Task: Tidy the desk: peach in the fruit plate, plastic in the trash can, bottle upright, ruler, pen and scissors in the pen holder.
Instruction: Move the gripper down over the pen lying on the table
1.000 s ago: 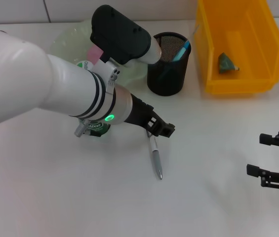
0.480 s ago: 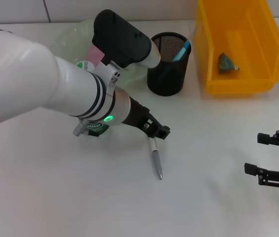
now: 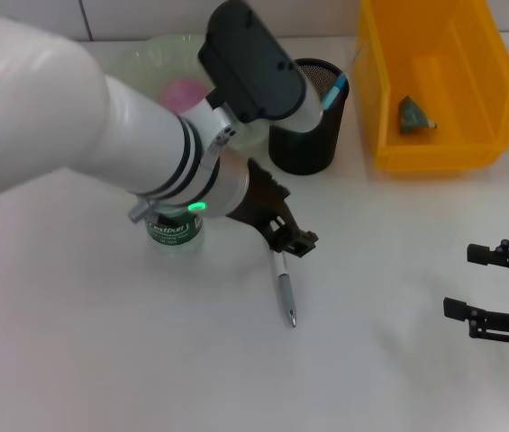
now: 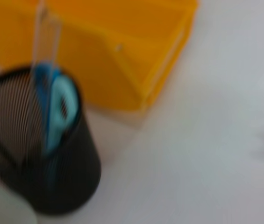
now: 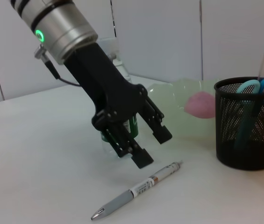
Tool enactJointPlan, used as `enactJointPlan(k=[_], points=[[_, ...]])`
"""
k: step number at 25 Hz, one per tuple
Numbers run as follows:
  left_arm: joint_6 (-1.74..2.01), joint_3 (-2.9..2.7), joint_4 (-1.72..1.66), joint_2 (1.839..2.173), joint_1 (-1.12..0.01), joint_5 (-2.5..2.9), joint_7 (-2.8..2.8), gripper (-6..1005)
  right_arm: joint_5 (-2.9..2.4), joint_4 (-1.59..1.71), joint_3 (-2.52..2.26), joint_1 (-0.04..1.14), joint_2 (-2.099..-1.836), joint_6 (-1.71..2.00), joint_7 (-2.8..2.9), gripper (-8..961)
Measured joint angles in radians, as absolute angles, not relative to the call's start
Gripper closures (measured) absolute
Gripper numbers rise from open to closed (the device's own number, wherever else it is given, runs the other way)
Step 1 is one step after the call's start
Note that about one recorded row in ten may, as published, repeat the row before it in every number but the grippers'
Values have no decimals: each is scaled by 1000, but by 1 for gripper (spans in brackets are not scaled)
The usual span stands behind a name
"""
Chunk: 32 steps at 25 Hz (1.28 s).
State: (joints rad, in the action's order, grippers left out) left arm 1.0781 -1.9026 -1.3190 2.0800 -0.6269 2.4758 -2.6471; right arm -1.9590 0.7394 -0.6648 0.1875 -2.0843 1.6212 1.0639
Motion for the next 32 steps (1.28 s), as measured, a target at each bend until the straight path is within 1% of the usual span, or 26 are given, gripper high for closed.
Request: enactJointPlan(k=[3, 5, 6, 7, 10, 12, 16, 24, 32], points=[[1155, -1873, -1370, 2080, -653, 2472, -2488, 298, -1959, 739, -660, 187, -2084, 1625, 1068, 114], [1212, -1862, -1385, 2080, -693, 2471, -2366, 298, -1956, 739, -659, 187, -2084, 1629, 1075, 114], [1252, -1864, -1385, 2080, -743, 2470, -2274, 298, -1954, 740, -657, 187, -2083, 1632, 1092, 114], [1252, -1864, -1385, 2080, -743, 2470, -2274, 298, -1954, 740, -657, 187, -2083, 1632, 1092, 114], [1295, -1883, -1365, 2081, -812, 2469, -2147, 298, -1952, 740, -655, 187, -2084, 1642, 1126, 114], [1309, -1915, -1361, 2081, -836, 2471, -2068, 297, -1951, 739, -655, 188, -2084, 1647, 1140, 114], [1328, -2038, -1399, 2082, -847, 2541, -1901, 297, -1949, 736, -654, 195, -2085, 1659, 1177, 114], [1339, -2135, -1421, 2081, -871, 2588, -1810, 296, -1937, 738, -643, 185, -2083, 1672, 1191, 115], [1357, -2248, -1369, 2077, -968, 2558, -1766, 297, -1940, 735, -528, 171, -2079, 1669, 1278, 115]])
